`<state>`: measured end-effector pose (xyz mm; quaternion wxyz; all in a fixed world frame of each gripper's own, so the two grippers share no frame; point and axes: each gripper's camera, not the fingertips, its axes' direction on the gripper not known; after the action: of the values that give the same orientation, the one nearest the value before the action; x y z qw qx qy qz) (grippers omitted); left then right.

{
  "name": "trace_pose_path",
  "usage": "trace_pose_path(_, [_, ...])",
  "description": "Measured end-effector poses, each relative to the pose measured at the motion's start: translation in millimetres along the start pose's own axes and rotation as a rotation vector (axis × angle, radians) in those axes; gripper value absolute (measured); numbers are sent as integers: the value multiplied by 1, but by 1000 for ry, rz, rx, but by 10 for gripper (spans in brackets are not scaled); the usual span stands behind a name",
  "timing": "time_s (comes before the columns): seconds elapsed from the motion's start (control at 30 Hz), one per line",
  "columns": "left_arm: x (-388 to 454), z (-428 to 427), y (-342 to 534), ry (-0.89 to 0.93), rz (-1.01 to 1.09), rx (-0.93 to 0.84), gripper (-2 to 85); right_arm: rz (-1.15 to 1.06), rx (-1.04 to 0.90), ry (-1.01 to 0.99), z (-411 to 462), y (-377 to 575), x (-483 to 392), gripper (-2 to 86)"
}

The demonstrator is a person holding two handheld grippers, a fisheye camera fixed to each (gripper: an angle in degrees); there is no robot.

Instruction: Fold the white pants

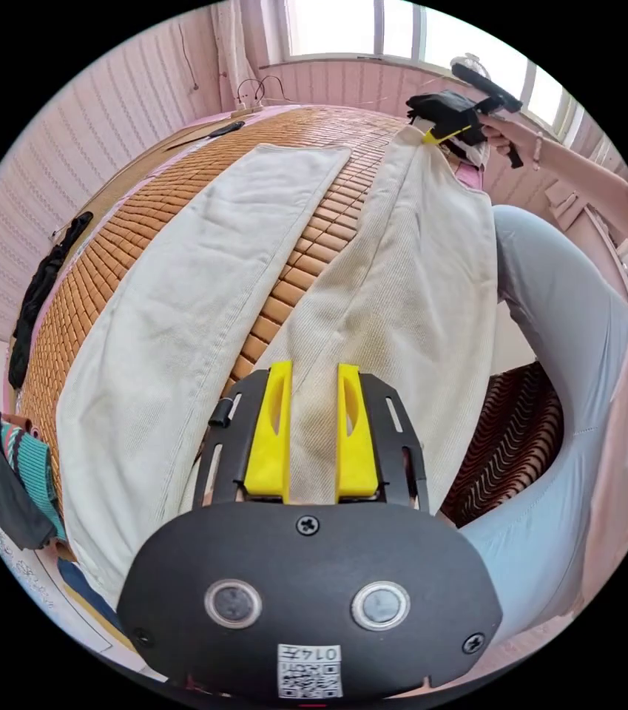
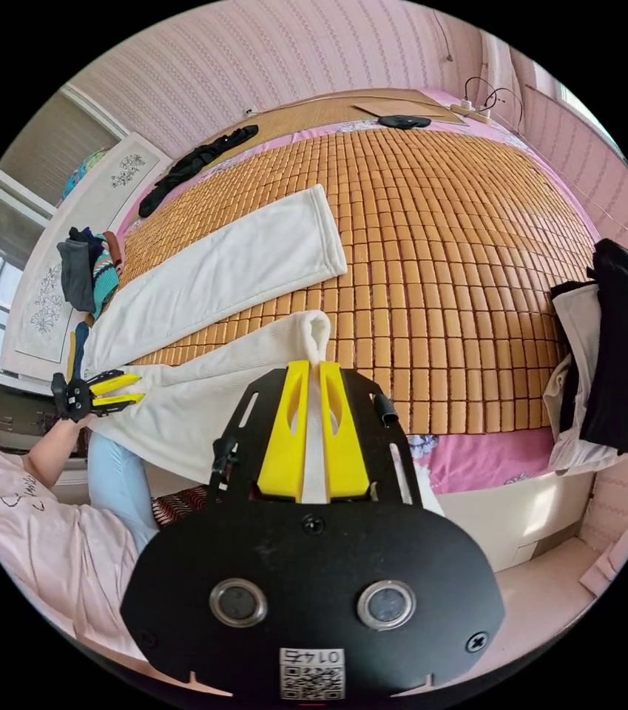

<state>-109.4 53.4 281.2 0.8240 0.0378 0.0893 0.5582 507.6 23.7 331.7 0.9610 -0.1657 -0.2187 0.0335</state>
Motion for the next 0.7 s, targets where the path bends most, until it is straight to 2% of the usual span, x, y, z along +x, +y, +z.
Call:
trace_pose_path(0.13, [-5, -4, -18, 18, 38, -41, 24, 44, 72, -81, -39, 33, 16, -3])
trace_pose_path(0.2, [-2, -26, -18, 7, 95, -7, 13, 54, 84, -105, -54, 46, 19, -3])
trace_pose_path(0.27, [-7, -55, -16, 41, 122, 28, 11, 57, 89, -113, -72, 55, 24, -3])
trace_pose_path(0.33, [-33, -78, -14, 159, 61, 60, 16, 68, 87, -133, -75, 51, 32, -3])
trace_pose_path(0.47, [-78, -70, -21, 203, -51, 97, 14, 98, 70, -130, -39, 6, 41, -3])
trace_pose_path(0.53, [-100, -43, -31, 235, -124, 43, 11, 104, 49, -105, -11, -18, 41, -3])
trace_pose_path(0.63, [-109, -31, -39, 248, -133, 11, 10, 111, -34, -51, 24, -41, 40, -3])
trace_pose_path(0.7, [-109, -32, -41, 265, -144, 5, 12, 83, -24, -14, 21, -39, 36, -3])
